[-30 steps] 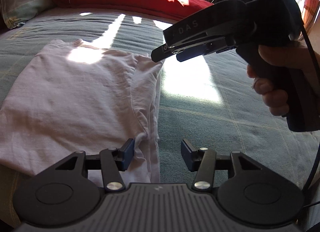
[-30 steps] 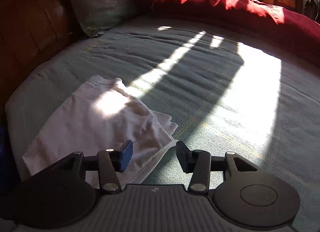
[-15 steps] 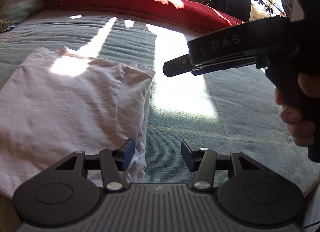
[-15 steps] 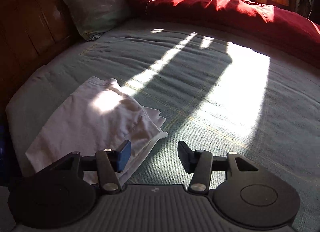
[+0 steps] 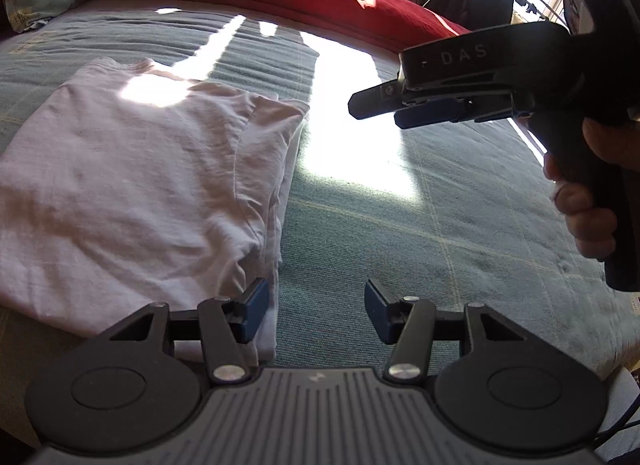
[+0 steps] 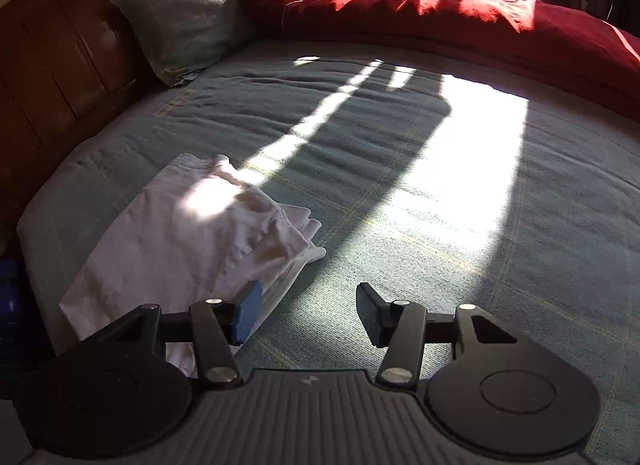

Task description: Fold clothes

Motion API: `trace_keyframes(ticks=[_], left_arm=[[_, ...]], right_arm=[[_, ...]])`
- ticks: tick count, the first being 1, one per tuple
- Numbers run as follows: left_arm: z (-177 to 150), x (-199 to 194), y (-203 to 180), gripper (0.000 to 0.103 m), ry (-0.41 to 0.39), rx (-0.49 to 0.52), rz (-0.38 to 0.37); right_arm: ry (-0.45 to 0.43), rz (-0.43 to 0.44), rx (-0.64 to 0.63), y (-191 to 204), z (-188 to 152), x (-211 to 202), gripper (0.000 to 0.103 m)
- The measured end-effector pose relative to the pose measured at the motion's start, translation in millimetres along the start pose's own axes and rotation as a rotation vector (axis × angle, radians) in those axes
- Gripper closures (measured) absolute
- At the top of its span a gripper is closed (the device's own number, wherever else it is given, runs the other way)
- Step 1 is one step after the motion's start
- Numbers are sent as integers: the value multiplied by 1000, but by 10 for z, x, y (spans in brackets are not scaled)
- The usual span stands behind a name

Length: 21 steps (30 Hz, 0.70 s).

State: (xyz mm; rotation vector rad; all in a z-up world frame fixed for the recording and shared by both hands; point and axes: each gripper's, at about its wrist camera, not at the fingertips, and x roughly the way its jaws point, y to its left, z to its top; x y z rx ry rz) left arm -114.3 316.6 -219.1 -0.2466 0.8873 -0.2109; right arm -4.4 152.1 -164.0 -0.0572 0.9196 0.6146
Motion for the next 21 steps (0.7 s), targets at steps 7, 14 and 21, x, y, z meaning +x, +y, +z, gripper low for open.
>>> trace_keyframes(ticks=[7, 14, 21], left_arm=[[274, -221, 362, 49, -101, -43, 103], [490, -483, 828, 44, -207, -156, 180], [480, -176, 1261, 44, -132, -251, 265]], right_arm=[[-19, -8, -4, -13, -1, -91, 43], [-6, -18, 9, -91, -44, -56, 42], [18, 4, 28, -95, -102, 28, 42]])
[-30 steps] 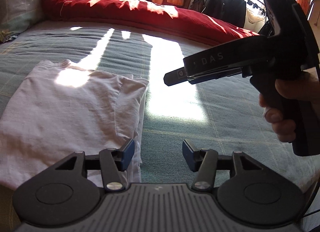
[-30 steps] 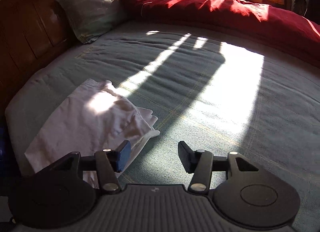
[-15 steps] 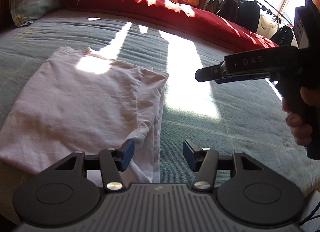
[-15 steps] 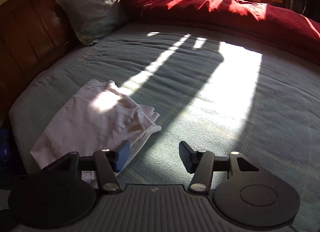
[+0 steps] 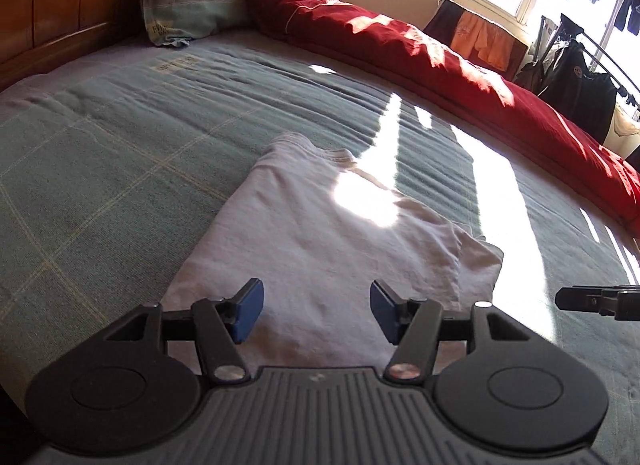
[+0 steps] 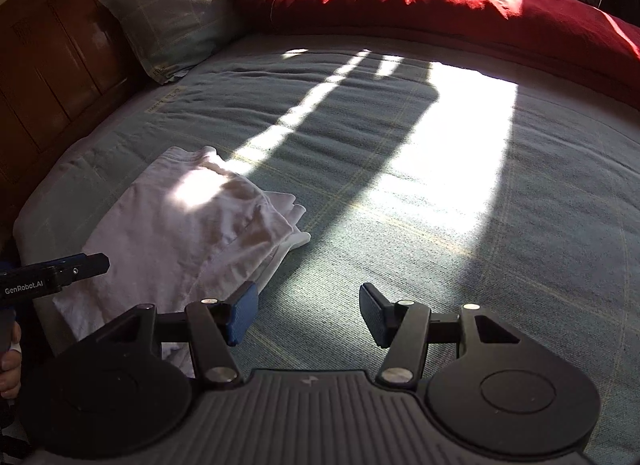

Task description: Fold clothes

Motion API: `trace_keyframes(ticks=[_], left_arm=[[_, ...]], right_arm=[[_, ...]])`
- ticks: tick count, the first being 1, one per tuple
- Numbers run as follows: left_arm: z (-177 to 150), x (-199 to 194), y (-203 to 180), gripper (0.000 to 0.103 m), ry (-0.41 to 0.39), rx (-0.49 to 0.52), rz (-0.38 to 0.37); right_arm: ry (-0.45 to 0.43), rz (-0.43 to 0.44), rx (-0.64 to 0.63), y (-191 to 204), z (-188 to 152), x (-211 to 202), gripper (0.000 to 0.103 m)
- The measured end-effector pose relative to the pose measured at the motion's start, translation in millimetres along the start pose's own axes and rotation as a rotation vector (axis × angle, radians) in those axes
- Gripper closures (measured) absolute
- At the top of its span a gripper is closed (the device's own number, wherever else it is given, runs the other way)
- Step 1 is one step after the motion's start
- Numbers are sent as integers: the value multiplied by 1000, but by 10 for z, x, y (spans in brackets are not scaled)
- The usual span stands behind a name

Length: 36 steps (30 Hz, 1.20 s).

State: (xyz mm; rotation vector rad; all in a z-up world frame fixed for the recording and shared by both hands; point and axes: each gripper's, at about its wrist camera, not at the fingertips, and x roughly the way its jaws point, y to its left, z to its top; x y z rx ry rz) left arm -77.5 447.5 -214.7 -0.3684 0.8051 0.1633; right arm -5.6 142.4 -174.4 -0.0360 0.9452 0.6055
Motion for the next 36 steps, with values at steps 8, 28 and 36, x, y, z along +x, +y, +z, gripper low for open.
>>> trace_keyframes(ticks=[8, 28, 36], left_arm=[[9, -216, -60, 43, -49, 41, 25], [-189, -114, 84, 42, 36, 25, 65], [-319, -345, -97, 36, 23, 90, 77]], right_arm=[[-24, 393, -157, 562, -58, 55, 44], [140, 320, -371, 885, -559, 151, 59], [130, 260, -313, 767, -580, -186, 48]])
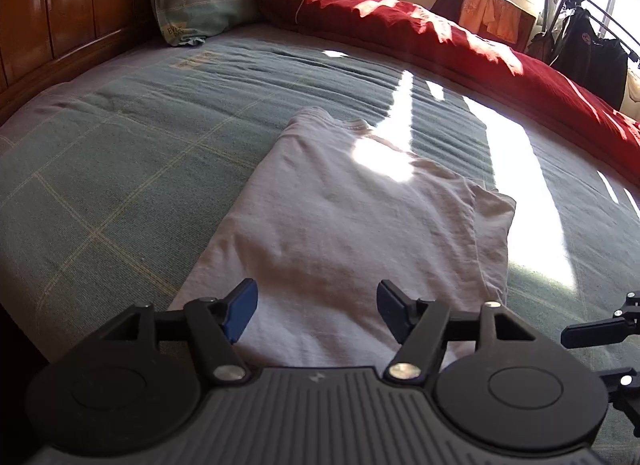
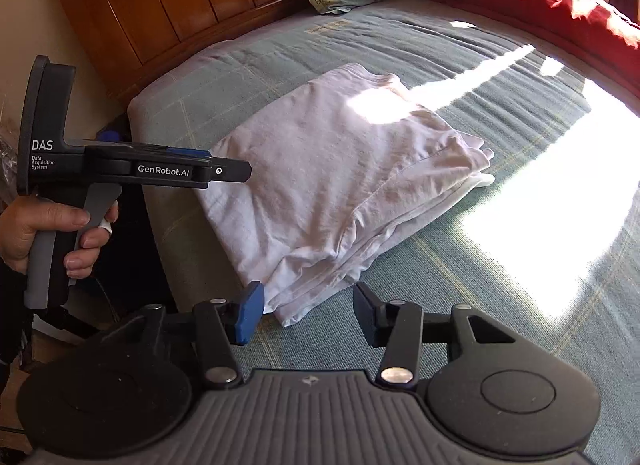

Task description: Fold clothes

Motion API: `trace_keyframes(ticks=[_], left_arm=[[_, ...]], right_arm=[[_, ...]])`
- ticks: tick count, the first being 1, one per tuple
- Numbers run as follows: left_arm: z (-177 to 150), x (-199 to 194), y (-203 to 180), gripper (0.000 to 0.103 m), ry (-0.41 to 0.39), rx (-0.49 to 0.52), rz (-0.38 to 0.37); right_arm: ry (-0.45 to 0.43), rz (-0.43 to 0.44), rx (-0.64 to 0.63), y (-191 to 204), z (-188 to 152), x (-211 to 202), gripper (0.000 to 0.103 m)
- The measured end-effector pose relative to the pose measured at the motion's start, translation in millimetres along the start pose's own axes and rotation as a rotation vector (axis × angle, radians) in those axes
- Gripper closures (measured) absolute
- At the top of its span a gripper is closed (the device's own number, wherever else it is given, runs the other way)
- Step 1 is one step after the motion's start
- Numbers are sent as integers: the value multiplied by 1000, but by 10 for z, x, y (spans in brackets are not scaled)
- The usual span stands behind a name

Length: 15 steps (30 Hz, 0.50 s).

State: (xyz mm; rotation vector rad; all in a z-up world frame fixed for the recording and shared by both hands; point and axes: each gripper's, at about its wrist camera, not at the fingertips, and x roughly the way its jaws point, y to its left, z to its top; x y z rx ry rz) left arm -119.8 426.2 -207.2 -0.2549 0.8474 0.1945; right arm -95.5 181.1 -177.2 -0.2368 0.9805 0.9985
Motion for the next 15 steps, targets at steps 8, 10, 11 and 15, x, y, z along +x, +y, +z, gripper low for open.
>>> trace_keyframes(ticks=[8, 10, 11, 15], left_arm=[[-206, -81, -476, 35, 13, 121, -5], [-252, -133, -678, 33, -14, 192, -23], [-280, -120, -757, 33, -15, 220, -22], [-394, 68, -942, 33, 64, 253, -11]], right_arm=[[-13, -60, 53, -41, -132, -249, 38], [-23, -66, 80, -76, -162, -317, 38], [-26, -65, 92, -92, -169, -336, 38], [-39, -70, 129, -133, -205, -417, 38]])
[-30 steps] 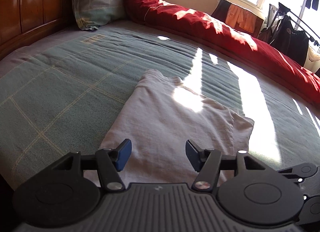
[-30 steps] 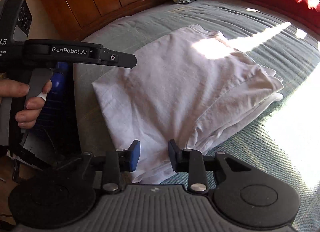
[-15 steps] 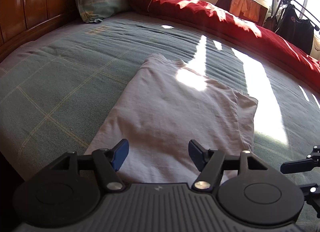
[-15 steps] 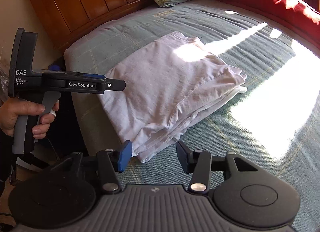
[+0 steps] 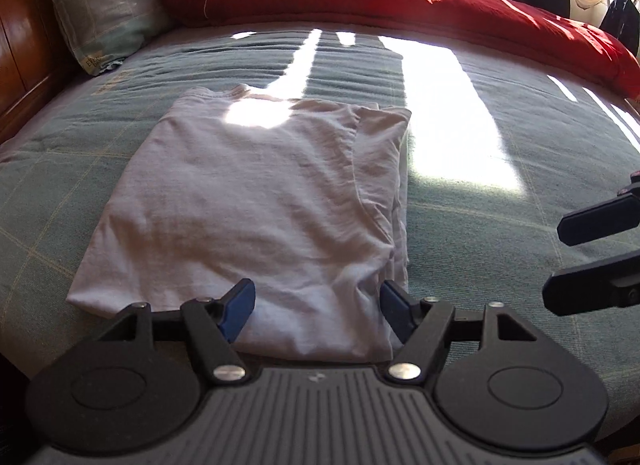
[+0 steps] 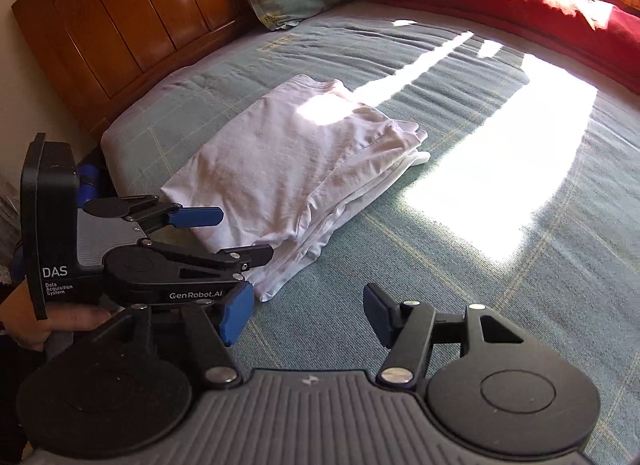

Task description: Fold clothes

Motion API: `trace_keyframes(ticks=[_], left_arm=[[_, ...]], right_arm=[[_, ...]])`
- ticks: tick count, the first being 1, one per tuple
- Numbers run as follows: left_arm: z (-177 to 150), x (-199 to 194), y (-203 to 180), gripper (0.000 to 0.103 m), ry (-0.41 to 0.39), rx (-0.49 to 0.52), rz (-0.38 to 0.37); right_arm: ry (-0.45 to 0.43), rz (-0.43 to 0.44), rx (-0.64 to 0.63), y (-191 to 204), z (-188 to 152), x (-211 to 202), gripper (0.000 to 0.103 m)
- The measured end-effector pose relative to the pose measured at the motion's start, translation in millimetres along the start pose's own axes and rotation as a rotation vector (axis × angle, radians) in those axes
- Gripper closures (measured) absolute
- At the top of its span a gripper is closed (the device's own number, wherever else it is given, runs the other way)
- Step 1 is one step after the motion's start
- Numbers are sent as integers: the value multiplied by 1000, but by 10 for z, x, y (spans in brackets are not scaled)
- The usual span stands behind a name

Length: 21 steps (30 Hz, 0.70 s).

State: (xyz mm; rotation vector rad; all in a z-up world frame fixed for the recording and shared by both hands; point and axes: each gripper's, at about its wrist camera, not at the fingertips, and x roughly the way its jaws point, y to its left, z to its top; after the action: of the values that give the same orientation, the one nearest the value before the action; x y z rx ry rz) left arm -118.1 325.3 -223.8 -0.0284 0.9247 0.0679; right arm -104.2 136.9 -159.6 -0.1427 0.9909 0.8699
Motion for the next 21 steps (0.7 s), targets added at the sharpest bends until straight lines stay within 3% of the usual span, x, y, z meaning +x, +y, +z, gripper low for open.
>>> trace_keyframes(ticks=[8, 17, 21], left_arm=[[138, -259, -117, 33, -92, 11, -50], [107, -55, -261, 33, -20, -16, -132], [42, 76, -284, 32, 14, -29, -134]], right_arm=[[-16, -26, 28, -81, -27, -109, 34], [10, -79, 54, -172, -85, -128, 33], [14, -91, 69, -233, -116, -166, 31]])
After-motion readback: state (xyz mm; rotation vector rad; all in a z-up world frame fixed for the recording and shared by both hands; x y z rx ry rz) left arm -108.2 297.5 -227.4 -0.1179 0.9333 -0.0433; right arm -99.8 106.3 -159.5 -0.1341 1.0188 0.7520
